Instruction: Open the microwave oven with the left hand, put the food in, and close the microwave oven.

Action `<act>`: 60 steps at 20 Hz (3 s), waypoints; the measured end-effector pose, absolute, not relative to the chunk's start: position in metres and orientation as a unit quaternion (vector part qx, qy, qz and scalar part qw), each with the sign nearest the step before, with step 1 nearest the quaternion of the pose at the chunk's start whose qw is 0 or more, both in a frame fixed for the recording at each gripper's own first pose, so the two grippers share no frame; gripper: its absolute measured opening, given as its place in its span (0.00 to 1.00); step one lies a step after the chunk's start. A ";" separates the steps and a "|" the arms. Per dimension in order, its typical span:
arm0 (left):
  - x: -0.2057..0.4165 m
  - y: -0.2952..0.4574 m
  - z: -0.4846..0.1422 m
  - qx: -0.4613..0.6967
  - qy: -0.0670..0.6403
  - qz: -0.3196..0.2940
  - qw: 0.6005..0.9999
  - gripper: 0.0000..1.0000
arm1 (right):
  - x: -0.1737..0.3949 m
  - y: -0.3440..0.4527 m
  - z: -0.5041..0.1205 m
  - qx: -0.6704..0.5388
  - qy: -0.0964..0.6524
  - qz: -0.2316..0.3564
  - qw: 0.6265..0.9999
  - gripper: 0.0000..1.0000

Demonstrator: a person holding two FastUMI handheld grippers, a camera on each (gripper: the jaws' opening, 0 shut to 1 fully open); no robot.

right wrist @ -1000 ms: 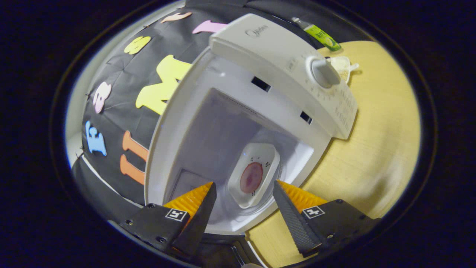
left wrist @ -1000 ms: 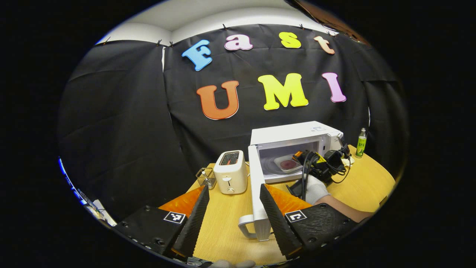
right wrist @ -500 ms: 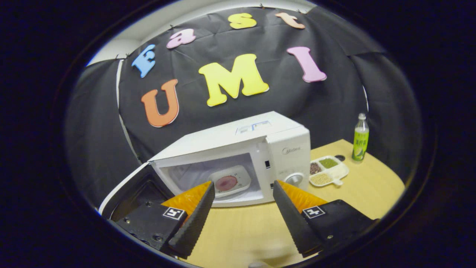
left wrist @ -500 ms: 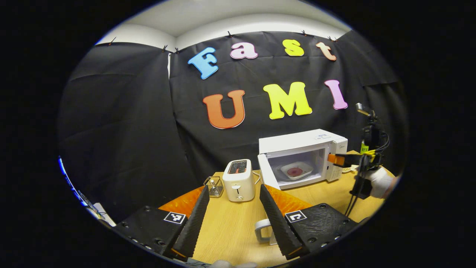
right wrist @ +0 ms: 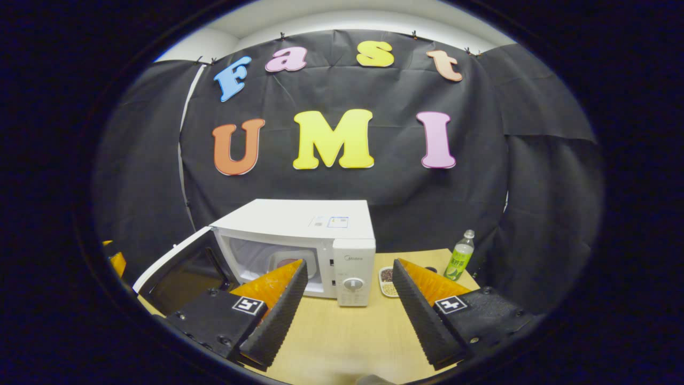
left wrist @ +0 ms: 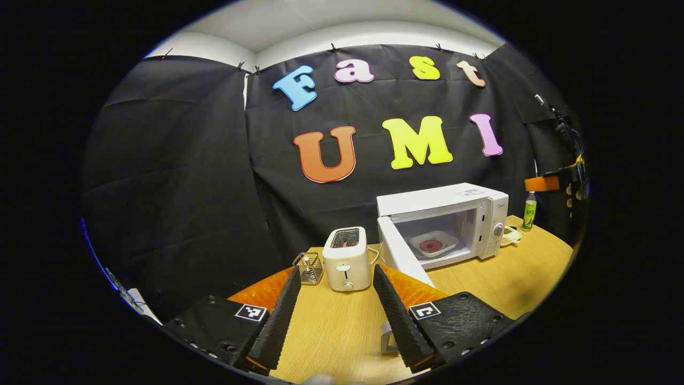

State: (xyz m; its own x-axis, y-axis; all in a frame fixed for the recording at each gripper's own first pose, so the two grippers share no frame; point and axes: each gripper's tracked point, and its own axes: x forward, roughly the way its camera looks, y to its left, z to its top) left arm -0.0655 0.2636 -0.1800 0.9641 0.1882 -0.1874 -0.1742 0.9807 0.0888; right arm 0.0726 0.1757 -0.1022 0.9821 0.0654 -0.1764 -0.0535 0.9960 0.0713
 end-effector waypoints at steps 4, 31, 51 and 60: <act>-0.066 0.272 -0.197 0.018 0.105 0.096 0.990 0.78 | 0.054 0.153 -0.094 0.024 0.095 0.016 0.995 1.00; -0.055 0.223 -0.294 0.007 0.163 0.053 0.985 0.00 | 0.031 0.103 -0.087 0.060 0.117 0.000 0.991 0.92; 0.040 0.038 -0.272 -0.006 0.131 -0.082 0.988 0.00 | 0.037 0.065 -0.085 0.061 0.126 0.014 0.990 0.92; 0.114 -0.046 -0.270 0.006 0.110 -0.136 0.984 0.00 | 0.048 0.034 -0.090 0.060 0.132 0.008 0.989 0.92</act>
